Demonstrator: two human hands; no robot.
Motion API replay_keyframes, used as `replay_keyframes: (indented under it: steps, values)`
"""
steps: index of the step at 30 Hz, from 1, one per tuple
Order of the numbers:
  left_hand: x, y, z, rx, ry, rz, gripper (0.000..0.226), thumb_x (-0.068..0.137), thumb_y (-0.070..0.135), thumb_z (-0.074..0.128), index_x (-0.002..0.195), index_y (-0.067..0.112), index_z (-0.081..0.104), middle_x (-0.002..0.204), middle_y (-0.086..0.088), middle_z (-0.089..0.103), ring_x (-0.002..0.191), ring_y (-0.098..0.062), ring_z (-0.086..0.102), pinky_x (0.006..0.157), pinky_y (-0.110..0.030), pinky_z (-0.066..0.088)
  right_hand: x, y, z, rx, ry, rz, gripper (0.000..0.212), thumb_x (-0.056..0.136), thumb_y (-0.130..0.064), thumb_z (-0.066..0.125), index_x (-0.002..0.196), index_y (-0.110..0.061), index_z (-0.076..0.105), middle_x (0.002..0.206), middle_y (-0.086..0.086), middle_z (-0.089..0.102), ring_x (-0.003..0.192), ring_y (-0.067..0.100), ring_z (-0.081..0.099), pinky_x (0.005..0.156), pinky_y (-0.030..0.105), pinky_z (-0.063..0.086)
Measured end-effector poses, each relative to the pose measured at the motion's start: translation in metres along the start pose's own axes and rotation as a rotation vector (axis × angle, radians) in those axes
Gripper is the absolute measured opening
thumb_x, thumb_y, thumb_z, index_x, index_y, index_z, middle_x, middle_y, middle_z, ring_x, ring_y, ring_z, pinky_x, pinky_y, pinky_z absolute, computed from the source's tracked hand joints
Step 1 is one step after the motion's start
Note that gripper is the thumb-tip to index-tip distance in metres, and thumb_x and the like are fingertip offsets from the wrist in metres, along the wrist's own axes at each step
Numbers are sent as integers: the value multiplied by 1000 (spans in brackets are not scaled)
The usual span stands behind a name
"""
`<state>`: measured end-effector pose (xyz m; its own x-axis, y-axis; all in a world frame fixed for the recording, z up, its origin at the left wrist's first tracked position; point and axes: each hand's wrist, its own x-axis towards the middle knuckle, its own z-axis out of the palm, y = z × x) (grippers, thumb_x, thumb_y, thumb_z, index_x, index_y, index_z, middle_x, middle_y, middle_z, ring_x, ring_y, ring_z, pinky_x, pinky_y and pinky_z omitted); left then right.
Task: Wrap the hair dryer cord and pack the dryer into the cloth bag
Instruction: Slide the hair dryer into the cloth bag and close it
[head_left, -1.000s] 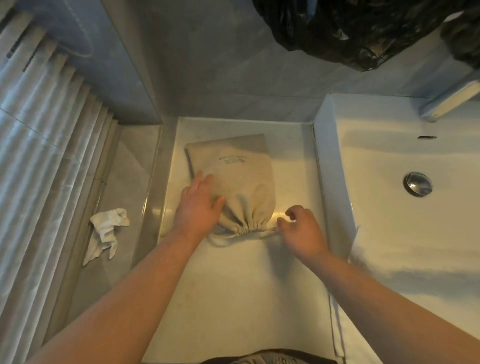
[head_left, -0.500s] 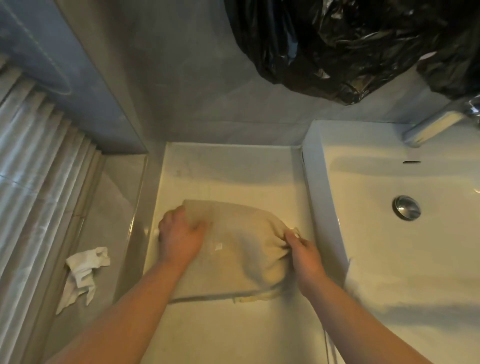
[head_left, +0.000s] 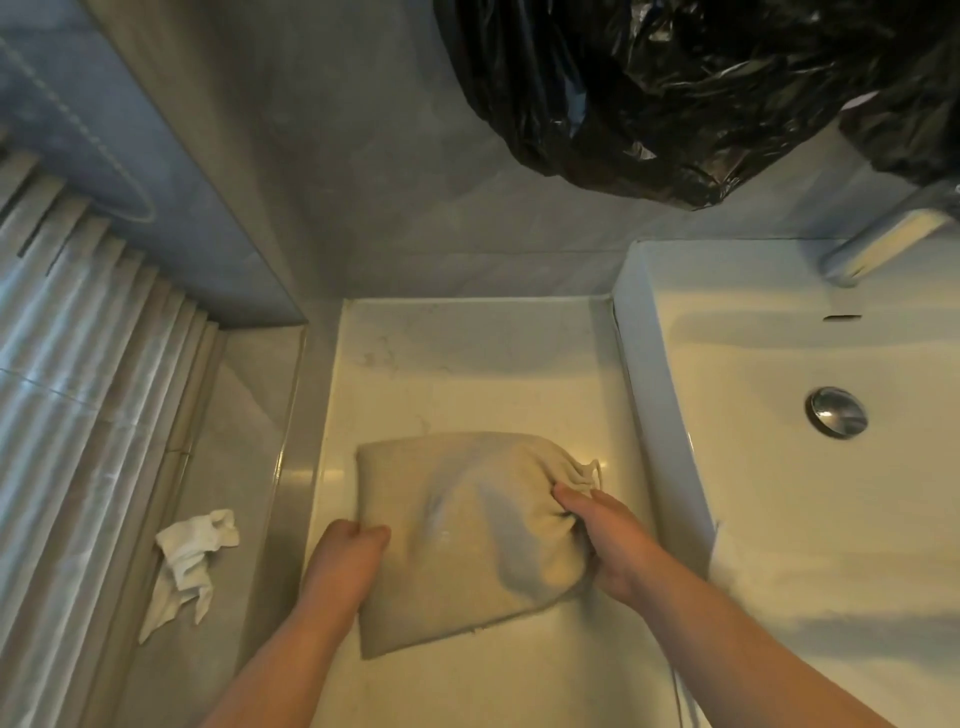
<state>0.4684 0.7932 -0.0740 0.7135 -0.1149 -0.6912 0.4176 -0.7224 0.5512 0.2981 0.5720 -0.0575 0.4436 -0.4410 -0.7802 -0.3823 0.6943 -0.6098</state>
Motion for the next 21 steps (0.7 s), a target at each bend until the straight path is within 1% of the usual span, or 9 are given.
replay_keyframes:
  steps: [1, 3, 8, 10, 12, 15, 17, 19, 21]
  values:
    - [-5, -6, 1, -22, -32, -25, 38, 74, 33, 66, 94, 1, 66, 86, -18, 72, 77, -32, 69, 63, -34, 52, -2, 0, 1, -10, 11, 0, 31, 85, -25, 70, 113, -13, 66, 103, 8, 76, 98, 24, 70, 85, 36, 54]
    - [-10, -12, 4, -114, -75, -40, 22, 87, 19, 67, 98, 0, 66, 89, -20, 73, 78, -32, 70, 62, -33, 53, -7, -1, 5, -8, 14, -4, 29, 85, -24, 70, 112, -14, 67, 103, 8, 75, 97, 24, 70, 81, 34, 54]
    - [-26, -17, 6, -159, 14, 123, 8, 86, 7, 72, 93, 5, 69, 83, -12, 73, 73, -25, 66, 62, -31, 49, -24, -4, -3, -8, -14, -35, 34, 83, -24, 72, 115, -13, 66, 105, 8, 75, 97, 25, 69, 85, 36, 55]
    - [-36, -21, 5, -200, 7, 157, 4, 87, 6, 71, 90, 7, 69, 80, -11, 72, 71, -25, 64, 63, -32, 49, -36, -6, -9, 53, -52, -75, 29, 85, -16, 70, 114, -12, 65, 104, 8, 74, 92, 22, 71, 74, 32, 57]
    - [-50, -20, 6, -267, -8, 209, 6, 84, 7, 73, 88, 9, 69, 82, -12, 73, 76, -27, 66, 70, -37, 52, -52, -10, -15, 94, -100, -141, 25, 88, -7, 65, 112, -13, 63, 100, 6, 74, 84, 16, 71, 65, 27, 57]
    - [-74, -6, 5, -375, -16, 308, 11, 86, -1, 69, 93, 7, 69, 88, -17, 73, 84, -30, 66, 81, -46, 52, -82, -24, -29, 109, -156, -261, 21, 89, -3, 61, 107, -14, 64, 91, 2, 75, 77, 12, 72, 65, 26, 56]
    - [-92, 13, 6, -448, -49, 378, 19, 87, -6, 65, 105, 0, 67, 98, -22, 71, 91, -32, 65, 88, -50, 51, -104, -36, -44, 121, -190, -343, 22, 90, -5, 59, 109, -14, 65, 96, 4, 75, 81, 13, 72, 68, 25, 56]
    - [-117, 34, 11, -497, -87, 468, 27, 84, -2, 69, 111, 1, 67, 104, -22, 72, 93, -32, 66, 89, -49, 51, -126, -47, -64, 145, -215, -405, 23, 92, -9, 57, 113, -13, 65, 103, 6, 75, 88, 15, 72, 73, 27, 55]
    - [-146, 55, 21, -521, -95, 558, 28, 81, 5, 73, 109, 8, 69, 104, -19, 74, 93, -31, 67, 89, -46, 53, -148, -54, -89, 183, -233, -464, 20, 93, -11, 54, 109, -15, 66, 97, 4, 76, 85, 14, 73, 70, 27, 55]
